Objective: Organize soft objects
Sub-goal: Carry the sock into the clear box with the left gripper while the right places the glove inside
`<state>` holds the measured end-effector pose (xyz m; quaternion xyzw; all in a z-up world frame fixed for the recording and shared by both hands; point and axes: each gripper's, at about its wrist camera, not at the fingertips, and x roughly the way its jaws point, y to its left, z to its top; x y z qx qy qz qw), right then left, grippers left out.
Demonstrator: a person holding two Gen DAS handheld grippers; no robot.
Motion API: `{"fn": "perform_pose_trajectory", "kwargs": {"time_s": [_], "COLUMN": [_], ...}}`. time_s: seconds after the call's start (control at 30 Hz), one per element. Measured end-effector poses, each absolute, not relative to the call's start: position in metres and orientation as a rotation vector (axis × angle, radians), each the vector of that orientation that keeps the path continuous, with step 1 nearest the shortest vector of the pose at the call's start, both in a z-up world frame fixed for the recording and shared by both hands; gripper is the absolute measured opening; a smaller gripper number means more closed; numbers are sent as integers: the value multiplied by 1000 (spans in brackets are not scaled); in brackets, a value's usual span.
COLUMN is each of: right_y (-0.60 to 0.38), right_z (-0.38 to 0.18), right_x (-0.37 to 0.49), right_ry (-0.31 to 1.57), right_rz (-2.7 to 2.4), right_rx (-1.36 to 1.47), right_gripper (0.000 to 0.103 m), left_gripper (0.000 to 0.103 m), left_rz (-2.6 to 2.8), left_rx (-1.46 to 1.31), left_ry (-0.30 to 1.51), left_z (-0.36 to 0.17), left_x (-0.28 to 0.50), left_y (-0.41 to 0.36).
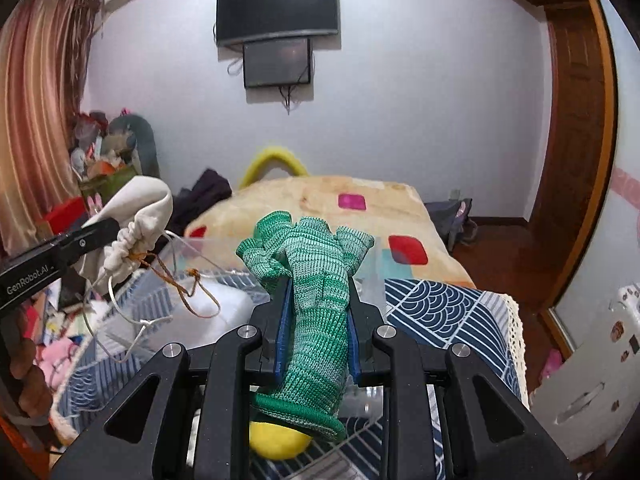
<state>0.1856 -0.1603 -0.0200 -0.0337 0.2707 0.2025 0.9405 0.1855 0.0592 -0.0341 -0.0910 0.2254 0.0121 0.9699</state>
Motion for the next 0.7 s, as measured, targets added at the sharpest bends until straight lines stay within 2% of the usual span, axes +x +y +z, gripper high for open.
{"fn": "perform_pose_trajectory", "kwargs": {"time_s": [0.37,0.57,0.6,0.67,0.7], "right_y": [-143,-144,-145,-146,-146], "right_z": [-43,-44,-45,-45,-45], "right_x": [205,203,203,204,202], "right_ry": [669,693,696,694,691], "right_rz": [395,402,407,406,405], "right_rx": [-165,-177,-173,-176,-181], "right_gripper": [22,30,35,42,45], "left_gripper": [20,21,22,32,44], "left_rz": [6,-23,-22,-22,-21], "left_rx": [-127,-158,-157,-151,-149], "left_ry": [634,706,706,706,707], "left_z": [-88,-100,-99,-98,-96], "left_x": [231,236,235,230,227], "left_y": [47,47,46,44,44]}}
